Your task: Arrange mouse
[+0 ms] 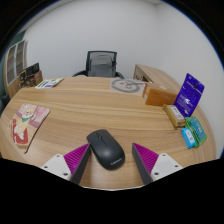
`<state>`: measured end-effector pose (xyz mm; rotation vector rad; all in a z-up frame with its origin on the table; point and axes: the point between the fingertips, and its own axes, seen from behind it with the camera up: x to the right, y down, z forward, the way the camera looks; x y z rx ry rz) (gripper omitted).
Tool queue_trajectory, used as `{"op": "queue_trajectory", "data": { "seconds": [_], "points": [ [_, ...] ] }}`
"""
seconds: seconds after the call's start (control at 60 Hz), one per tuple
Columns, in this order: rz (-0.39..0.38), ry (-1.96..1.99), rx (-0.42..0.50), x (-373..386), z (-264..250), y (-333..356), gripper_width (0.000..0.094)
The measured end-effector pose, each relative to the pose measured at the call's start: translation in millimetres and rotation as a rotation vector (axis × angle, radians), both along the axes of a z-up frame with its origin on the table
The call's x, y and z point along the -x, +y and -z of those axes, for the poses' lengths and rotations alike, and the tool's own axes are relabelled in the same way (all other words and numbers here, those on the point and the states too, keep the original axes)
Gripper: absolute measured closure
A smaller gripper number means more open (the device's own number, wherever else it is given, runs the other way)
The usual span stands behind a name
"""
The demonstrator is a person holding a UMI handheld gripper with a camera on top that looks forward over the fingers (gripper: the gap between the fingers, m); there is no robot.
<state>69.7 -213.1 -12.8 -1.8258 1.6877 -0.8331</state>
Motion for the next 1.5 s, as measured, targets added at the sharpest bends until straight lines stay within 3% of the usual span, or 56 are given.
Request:
{"op": "queue_trajectory", "data": {
  "seconds": [0.5,0.567,0.717,1.05,1.167,1.3,1.5],
  "points": [
    [0.035,-0.003,-0.022,-50.6,4.0,-8.0,0.0085],
    [0.044,0.013,-0.045,-49.3,5.8,-4.6,0.0144],
    [0.03,0.022,-0.055,-46.8,7.6,6.8,0.0403],
    [0.093,0.032,-0.051,-39.5,3.9,2.5,0.0626],
    [0.098,0.001,0.0,-36.2,-26.5,-8.7,0.0629],
    [0.114,-0.05,-0.033,-40.7,-93.1,1.5,0.0628],
    [0.022,-0.129,-0.119,-59.1,-169.5,107.4,0.0629]
  ]
}}
